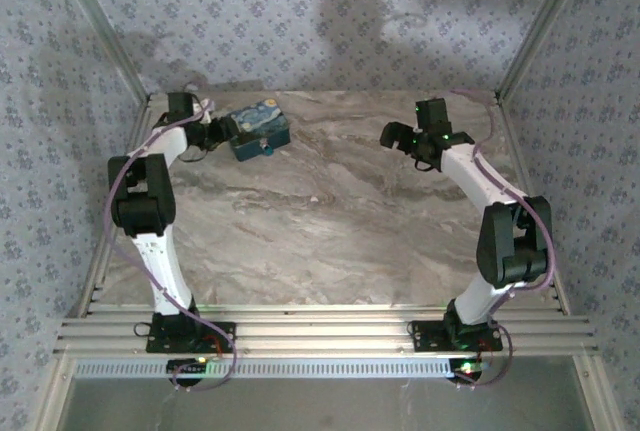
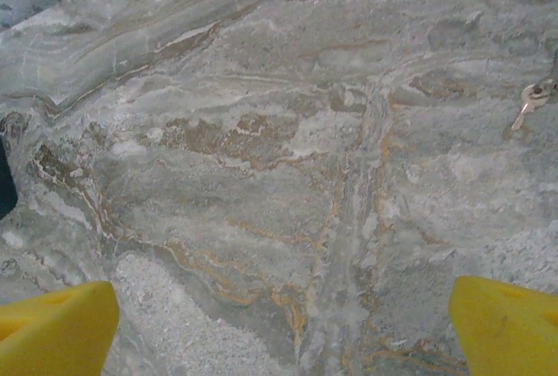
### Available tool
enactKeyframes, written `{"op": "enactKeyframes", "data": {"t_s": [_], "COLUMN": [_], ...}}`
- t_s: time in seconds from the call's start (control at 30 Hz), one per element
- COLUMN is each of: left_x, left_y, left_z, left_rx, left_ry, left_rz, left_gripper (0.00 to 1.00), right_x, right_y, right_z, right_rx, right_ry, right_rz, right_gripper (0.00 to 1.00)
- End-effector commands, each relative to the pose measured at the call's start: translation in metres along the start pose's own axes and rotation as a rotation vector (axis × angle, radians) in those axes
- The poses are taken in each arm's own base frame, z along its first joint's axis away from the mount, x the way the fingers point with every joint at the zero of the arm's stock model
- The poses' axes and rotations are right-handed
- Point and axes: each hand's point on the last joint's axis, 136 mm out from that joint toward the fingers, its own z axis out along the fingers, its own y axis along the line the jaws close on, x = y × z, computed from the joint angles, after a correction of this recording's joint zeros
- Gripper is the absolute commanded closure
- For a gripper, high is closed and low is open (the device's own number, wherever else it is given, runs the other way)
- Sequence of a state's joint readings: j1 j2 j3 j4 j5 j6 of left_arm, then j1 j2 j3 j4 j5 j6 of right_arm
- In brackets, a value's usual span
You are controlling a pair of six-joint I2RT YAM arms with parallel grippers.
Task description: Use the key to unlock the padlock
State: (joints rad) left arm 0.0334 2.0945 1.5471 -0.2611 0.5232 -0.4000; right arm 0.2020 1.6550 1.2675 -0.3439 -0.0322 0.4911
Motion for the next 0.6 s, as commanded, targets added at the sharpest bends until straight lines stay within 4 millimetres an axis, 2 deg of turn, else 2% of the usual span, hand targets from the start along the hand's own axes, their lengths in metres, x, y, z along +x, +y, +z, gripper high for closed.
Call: {"op": "enactKeyframes", "data": {"t_s": [0.0, 0.33, 0.47, 0.57], "left_x": [0.035, 0.119, 0.150, 0.166], "left_y": [-0.008, -0.047, -0.067, -0.078], "left_z": [0.003, 0.006, -0.002, -0.009], "left_rx": [-0.018, -0.011, 0.014, 0.005], "left_ry": [0.087, 0.179, 0.210, 0.232], "left_rz": [0.048, 0.167, 0.231, 0.309], "left_gripper": [0.50, 0.51, 0.51, 0.51], "right_x": [0.006, 0.033, 0.045, 0.052], "right_y": [0.010, 0.038, 0.044, 0.049], "right_z": [0.000, -0.009, -0.018, -0.023], "right_rx": [-0.009, -0.039, -0.052, -0.077], "right_ry": [0.030, 0.080, 0.082, 0.088], "right_rz": [0.023, -0.048, -0.053, -0.047], "right_gripper": [0.02, 0.02, 0.02, 0.03]}}
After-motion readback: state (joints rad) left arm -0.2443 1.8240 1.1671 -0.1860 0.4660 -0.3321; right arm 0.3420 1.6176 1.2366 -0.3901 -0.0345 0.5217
